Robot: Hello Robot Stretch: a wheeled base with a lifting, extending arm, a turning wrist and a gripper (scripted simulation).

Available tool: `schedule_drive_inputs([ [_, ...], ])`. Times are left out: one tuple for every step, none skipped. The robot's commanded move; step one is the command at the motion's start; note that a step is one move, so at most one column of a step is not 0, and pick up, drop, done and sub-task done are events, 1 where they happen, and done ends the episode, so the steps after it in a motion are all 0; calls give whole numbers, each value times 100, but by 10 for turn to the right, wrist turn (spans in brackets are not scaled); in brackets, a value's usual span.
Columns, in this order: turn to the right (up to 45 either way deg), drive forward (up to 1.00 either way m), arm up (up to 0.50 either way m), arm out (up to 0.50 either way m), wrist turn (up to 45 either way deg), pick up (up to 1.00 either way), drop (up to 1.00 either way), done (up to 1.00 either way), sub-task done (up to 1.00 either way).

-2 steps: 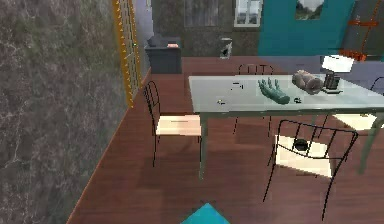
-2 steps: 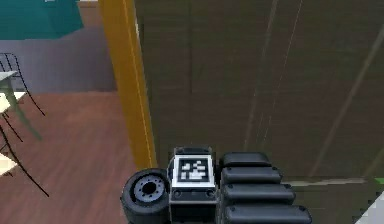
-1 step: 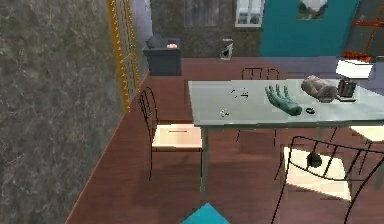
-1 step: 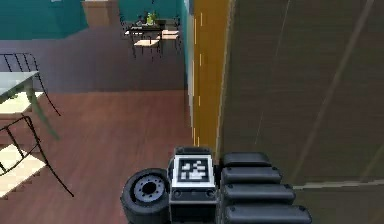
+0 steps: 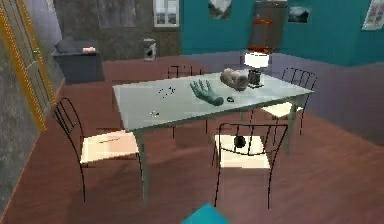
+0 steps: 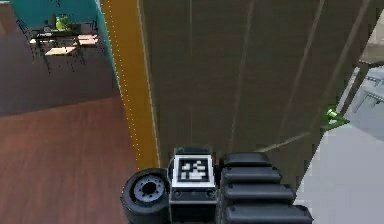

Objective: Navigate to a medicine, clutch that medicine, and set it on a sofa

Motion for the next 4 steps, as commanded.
schedule_drive_inputs([
  [0, 30, 0, 0, 0, 0, 0, 0, 0],
  [450, 0, 0, 0, 0, 0, 0, 0, 0],
  [30, 0, 0, 0, 0, 0, 0, 0, 0],
  [0, 100, 0, 0, 0, 0, 0, 0, 0],
])
